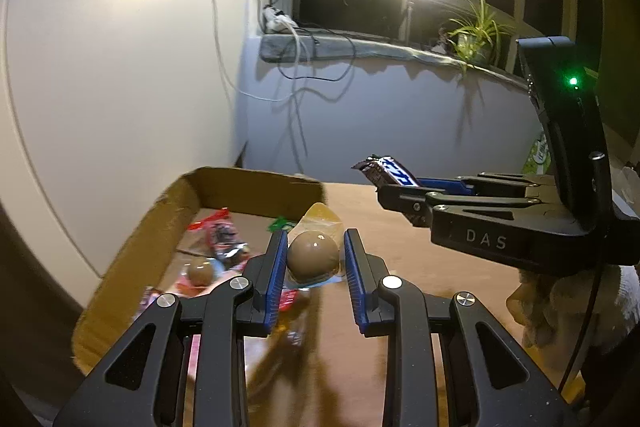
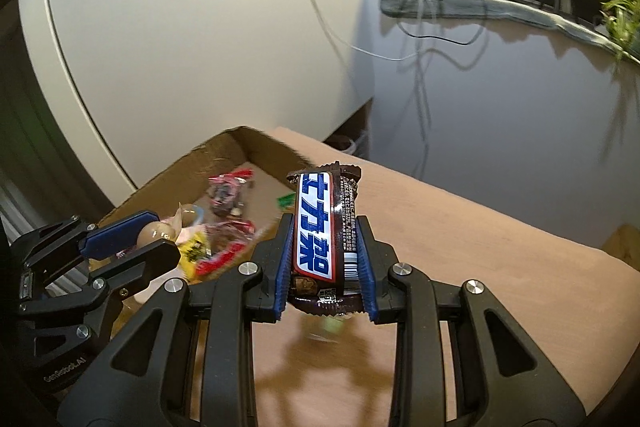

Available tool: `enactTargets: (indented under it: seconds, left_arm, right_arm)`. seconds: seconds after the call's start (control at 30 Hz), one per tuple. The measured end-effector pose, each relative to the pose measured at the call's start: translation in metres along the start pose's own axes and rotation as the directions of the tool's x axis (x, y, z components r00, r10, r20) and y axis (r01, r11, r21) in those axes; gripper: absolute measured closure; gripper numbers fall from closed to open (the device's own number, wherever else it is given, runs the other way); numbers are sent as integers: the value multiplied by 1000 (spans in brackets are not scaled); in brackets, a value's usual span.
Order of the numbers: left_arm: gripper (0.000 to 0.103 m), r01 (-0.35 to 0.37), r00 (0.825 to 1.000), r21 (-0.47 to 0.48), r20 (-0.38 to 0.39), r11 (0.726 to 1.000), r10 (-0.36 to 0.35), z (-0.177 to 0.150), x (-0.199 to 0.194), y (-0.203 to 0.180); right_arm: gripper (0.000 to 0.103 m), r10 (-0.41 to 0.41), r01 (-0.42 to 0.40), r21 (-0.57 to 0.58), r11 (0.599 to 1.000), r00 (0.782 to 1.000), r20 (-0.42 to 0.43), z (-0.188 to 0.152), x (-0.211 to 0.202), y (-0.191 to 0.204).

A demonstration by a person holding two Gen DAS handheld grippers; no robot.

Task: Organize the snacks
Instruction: 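Carry both snacks over the box and open both tools to release them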

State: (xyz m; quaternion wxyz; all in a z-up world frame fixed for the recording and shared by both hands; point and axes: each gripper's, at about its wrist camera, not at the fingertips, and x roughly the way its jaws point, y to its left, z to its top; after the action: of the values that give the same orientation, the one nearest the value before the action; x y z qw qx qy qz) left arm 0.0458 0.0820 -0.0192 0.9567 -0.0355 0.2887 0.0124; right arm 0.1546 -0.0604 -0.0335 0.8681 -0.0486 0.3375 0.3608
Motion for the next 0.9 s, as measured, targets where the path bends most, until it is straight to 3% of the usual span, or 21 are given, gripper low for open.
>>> enactTargets:
  seconds: [0.33, 0.9]
  left_arm:
    - [76, -37, 999, -41, -2, 998, 37, -8, -4, 35]
    - [76, -56, 998, -63, -16, 996, 55, -13, -7, 54]
  right_arm:
    - [73, 40, -41, -47, 998, 999, -25, 8, 29, 42]
    - [73, 85, -90, -81, 993, 995, -58, 15, 63, 74]
